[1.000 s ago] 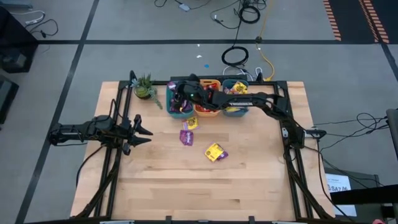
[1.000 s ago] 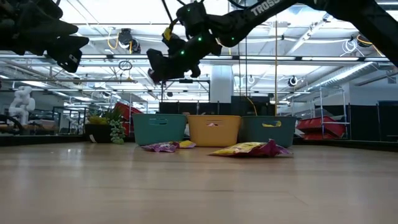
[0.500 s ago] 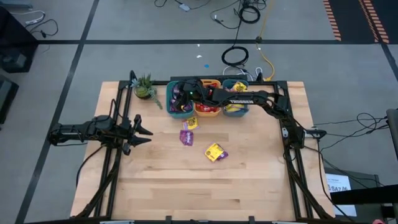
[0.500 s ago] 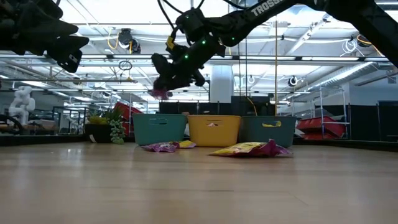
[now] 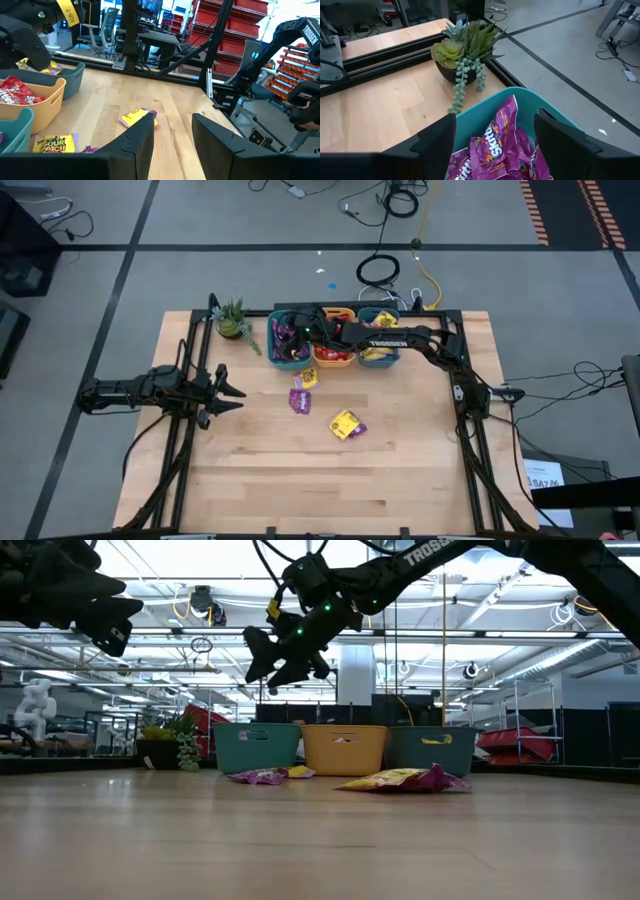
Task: Sort candy
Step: Put the violet candy into the blue bin
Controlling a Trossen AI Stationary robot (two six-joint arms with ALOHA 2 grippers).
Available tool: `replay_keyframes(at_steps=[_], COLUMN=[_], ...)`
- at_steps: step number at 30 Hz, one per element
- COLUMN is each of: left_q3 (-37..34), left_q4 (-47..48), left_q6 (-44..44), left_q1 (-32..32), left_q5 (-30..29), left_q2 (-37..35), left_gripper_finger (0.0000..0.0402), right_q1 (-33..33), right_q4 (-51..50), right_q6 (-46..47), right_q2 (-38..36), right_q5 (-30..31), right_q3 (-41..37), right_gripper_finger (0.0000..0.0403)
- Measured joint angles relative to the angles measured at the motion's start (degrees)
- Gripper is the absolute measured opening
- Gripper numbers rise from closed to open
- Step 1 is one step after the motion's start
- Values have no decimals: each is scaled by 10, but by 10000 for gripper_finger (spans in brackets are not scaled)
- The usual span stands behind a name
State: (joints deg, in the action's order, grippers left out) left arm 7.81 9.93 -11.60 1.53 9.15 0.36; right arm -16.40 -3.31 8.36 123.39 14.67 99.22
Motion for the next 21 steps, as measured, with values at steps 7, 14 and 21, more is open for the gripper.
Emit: replay_keyframes(at_steps=[7, 14, 21], left_q3=[0, 0, 0], left_q4=[0, 0, 0], left_q6=[0, 0, 0], left_q1=[0, 0, 0], left_q5=[0, 0, 0], left_q2=[0, 0, 0], left_gripper_finger=[142, 142, 142], right_q1=[0, 2, 8], right_q4=[0, -40, -186], right_q6=[0, 0, 53], right_q2=[0, -11, -72], right_q5=[0, 0, 1], right_q3=[0, 0, 0], right_gripper_finger=[263, 263, 263])
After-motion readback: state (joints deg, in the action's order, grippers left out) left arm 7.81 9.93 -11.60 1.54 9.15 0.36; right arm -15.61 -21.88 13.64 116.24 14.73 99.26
